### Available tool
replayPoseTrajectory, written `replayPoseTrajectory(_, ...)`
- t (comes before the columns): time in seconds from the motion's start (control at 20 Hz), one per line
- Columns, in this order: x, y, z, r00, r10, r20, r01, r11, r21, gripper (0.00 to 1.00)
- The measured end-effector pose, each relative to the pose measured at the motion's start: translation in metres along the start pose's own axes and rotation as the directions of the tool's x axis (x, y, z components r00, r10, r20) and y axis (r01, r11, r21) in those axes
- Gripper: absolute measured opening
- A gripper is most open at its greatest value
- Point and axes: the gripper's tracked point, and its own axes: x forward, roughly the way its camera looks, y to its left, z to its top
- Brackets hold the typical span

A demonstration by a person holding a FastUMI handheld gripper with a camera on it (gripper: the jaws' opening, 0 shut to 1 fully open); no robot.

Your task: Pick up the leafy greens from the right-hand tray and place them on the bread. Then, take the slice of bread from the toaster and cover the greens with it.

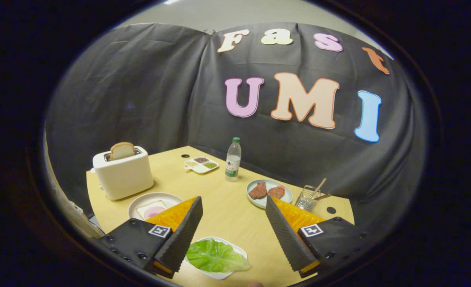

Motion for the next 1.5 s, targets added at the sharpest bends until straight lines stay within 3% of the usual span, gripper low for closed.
replayPoseTrajectory(0.4,0.017,0.016,-0.066,0.985,0.105,-0.137,-0.109,0.994,-0.024,1.00)
replayPoseTrajectory(0.9,0.030,0.036,-0.152,0.916,0.223,-0.334,-0.247,0.968,-0.031,1.00)
replayPoseTrajectory(1.5,0.037,0.042,-0.223,0.841,0.242,-0.483,-0.258,0.966,0.036,1.00)
